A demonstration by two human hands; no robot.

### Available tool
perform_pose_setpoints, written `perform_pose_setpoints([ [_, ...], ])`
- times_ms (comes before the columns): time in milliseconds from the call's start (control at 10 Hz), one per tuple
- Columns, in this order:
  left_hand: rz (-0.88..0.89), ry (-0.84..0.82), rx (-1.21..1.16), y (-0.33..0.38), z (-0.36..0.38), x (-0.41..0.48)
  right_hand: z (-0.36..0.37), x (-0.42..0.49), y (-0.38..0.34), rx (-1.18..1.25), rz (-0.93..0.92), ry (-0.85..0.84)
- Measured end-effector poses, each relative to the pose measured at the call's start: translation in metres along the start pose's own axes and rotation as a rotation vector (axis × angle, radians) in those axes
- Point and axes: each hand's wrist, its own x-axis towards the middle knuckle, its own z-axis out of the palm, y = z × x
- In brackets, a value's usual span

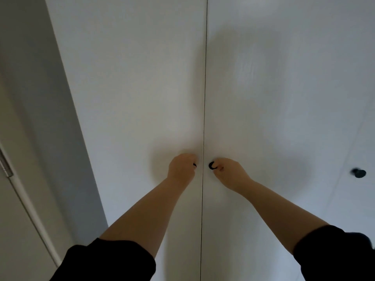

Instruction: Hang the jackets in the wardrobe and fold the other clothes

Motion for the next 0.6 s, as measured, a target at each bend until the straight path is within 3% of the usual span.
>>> perform_pose_setpoints([
  [300,0.051,-0.028,0.094,-0.005,0.008,0.009,0.002,0.011,-0.014,-0.127,0.047,0.048],
  [400,0.154,0.139,0.081,-0.009,0.006,0.003,-0.010,0.012,-0.020,-0.193,-0.082,0.172],
  [500,0.252,0.325,-0.019,-0.004,-0.012,-0.003,-0.025,0.008,-0.034,-0.251,-0.154,0.187],
  [600,0.320,0.445,-0.086,0.006,-0.036,-0.001,-0.049,0.004,-0.056,-0.161,-0.204,0.334],
])
